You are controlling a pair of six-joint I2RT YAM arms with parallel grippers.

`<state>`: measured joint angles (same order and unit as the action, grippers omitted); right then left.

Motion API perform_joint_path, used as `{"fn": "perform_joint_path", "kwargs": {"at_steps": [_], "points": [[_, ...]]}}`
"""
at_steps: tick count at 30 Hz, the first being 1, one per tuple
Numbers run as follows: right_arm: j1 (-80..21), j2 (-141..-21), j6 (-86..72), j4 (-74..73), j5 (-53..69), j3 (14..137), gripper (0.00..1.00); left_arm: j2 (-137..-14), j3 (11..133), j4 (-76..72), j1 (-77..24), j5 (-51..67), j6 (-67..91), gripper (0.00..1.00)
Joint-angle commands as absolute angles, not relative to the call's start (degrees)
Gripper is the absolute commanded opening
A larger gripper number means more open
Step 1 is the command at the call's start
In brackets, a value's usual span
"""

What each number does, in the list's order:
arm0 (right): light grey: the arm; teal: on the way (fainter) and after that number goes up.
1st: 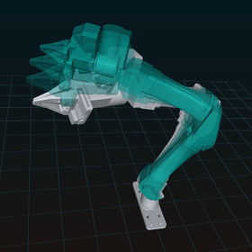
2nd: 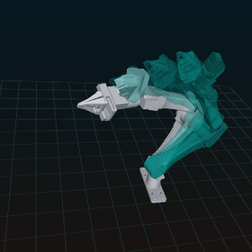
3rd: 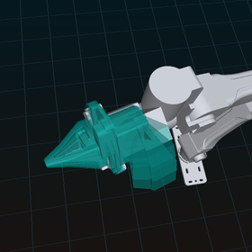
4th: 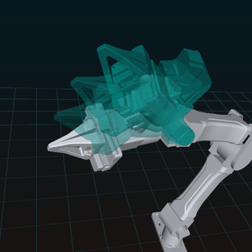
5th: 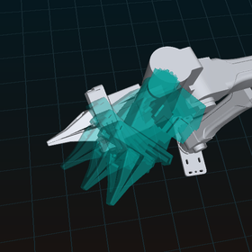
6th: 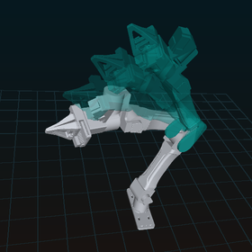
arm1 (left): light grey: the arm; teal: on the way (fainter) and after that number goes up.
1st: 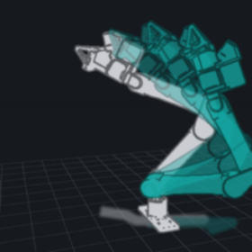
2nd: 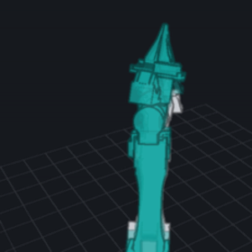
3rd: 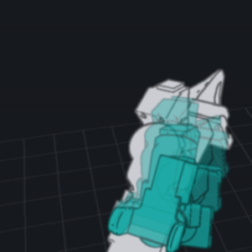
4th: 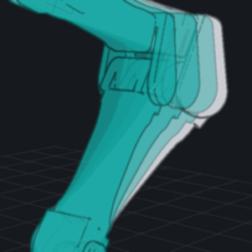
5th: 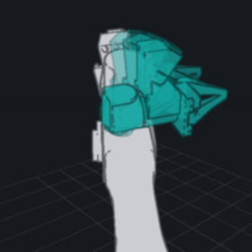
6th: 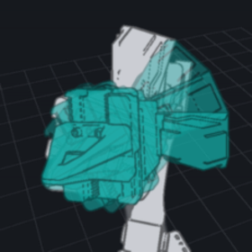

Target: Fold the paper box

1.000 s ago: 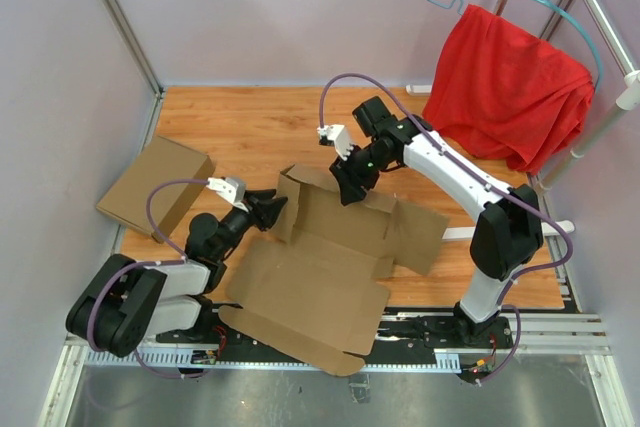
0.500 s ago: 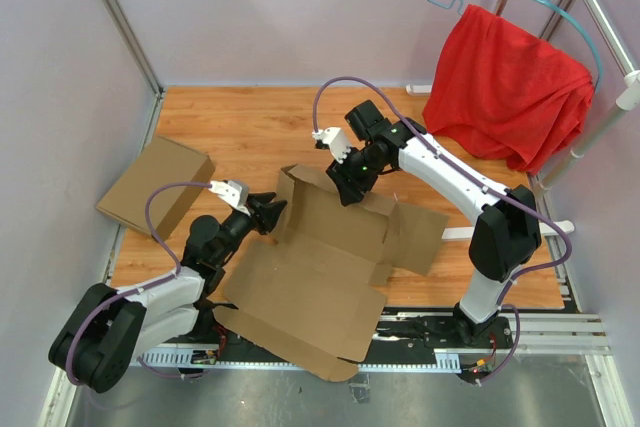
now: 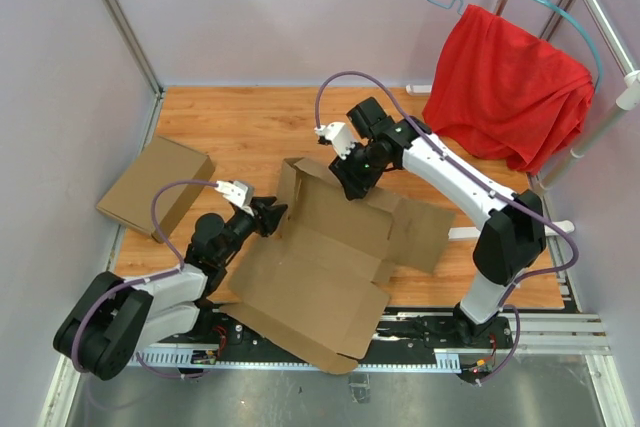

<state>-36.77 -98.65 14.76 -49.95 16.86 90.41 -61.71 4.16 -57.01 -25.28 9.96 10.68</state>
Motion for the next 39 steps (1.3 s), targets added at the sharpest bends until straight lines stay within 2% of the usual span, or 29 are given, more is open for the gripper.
{"fn": "perform_joint_path", "kwargs": {"at_steps": [1, 3, 6, 15, 23, 31, 35, 39], "points": [[-37.89, -95.72, 14.41, -50.18, 14.66, 90.30, 0.53, -64.22, 4.64, -60.88, -25.58, 10.52, 10.05, 0.45], [-38.32, -95.84, 14.41, -49.86, 13.37, 89.97, 0.67, -64.96, 4.81, -61.48, -25.58, 10.68, 10.32, 0.45], [-38.85, -96.27, 14.12, -49.16, 10.50, 89.98, 0.78, -65.03, 5.01, -61.87, -25.59, 10.94, 10.78, 0.44], [-36.46, -97.09, 16.25, -43.70, 5.28, 90.07, 0.83, -63.26, 5.36, -60.27, -25.58, 7.86, 10.32, 0.44], [-22.56, -108.48, 13.39, -42.52, 18.61, 98.03, 0.77, -59.82, 9.71, -49.49, -25.64, -4.81, 10.85, 0.44], [-19.50, -119.86, 16.36, -44.68, 22.23, 102.79, 0.77, -61.34, 17.52, -37.67, -25.27, -8.10, 11.77, 0.42], [-19.42, -121.62, 16.73, -44.60, 23.17, 101.91, 0.70, -62.76, 18.59, -36.03, -25.09, -7.39, 12.09, 0.42], [-19.54, -121.87, 15.97, -44.99, 21.09, 101.24, 0.56, -61.42, 17.40, -36.65, -25.06, -7.63, 12.09, 0.41]]}}
